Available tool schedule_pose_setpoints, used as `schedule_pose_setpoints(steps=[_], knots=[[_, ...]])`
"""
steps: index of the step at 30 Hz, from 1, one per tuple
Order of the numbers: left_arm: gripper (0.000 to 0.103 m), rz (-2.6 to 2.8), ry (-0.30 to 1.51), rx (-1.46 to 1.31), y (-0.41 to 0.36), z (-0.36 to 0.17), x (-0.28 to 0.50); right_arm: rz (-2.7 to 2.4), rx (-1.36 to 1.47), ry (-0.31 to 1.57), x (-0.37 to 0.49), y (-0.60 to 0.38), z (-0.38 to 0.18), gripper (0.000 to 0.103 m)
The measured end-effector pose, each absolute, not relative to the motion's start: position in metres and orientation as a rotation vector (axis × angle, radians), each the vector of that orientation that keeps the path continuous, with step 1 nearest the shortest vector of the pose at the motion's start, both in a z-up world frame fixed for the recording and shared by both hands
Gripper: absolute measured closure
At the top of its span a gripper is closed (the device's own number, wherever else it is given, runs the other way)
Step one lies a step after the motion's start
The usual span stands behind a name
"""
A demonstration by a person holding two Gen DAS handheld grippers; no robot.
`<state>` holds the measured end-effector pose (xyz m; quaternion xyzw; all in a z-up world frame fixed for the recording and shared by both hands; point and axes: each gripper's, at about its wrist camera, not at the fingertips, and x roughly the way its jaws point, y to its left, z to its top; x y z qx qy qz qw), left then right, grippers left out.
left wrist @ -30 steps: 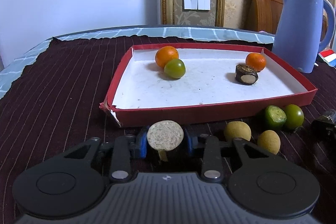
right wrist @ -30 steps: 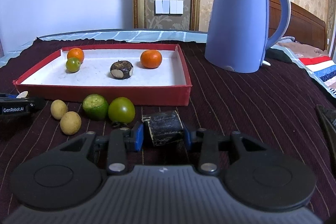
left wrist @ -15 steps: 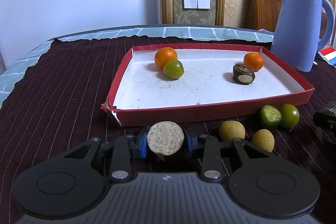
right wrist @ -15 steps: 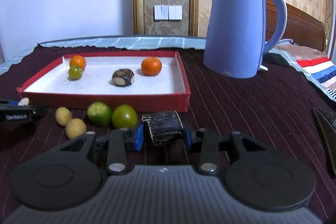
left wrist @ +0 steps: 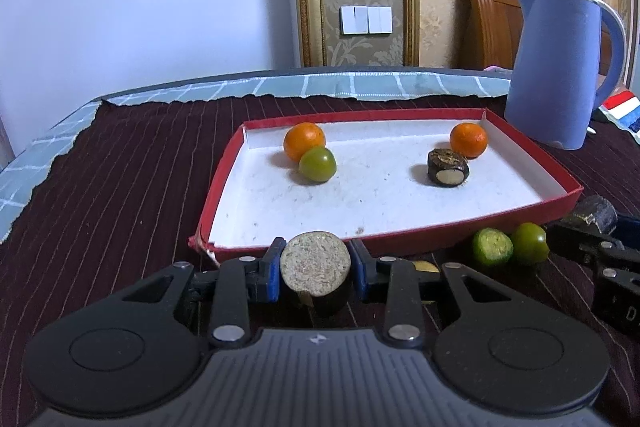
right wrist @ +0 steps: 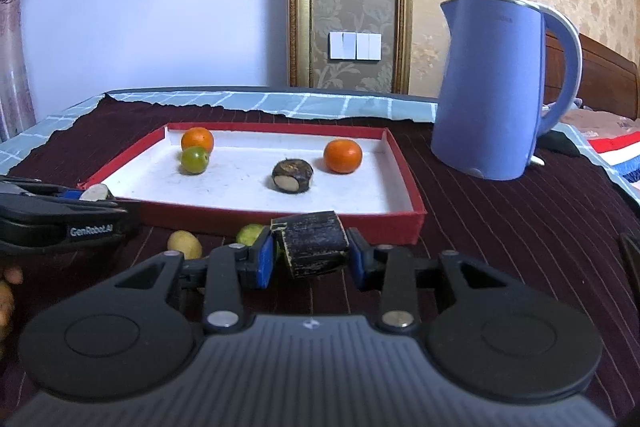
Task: Organize fruits
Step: 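Lift and carry the pale slice over the tray with the left gripper while the right carries the dark cylinder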
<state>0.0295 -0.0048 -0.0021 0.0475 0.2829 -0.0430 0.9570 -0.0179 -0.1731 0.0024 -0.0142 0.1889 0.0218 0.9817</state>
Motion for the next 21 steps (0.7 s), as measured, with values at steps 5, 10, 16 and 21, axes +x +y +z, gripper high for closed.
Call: schedule_pose_setpoints(steps=[5, 10, 16, 21], knots=[[0.07, -0.08, 0.562, 0.111, -0.008, 0.004, 0.036, 0.035, -0.024, 0.363, -0.01, -0.174, 0.012, 0.068], [0.07, -0.078, 0.552, 0.11, -0.009, 0.007, 0.04, 0.031, -0.016, 0.356, -0.004, -0.178, 0.017, 0.068], [0.07, -0.081, 0.564, 0.104, -0.012, 0.009, 0.047, 0.04, -0.005, 0.356, 0.001, -0.18, 0.02, 0.068], [0.07, -0.068, 0.551, 0.112, -0.015, 0.013, 0.054, 0.042, -0.016, 0.353, 0.006, -0.175, 0.023, 0.068]])
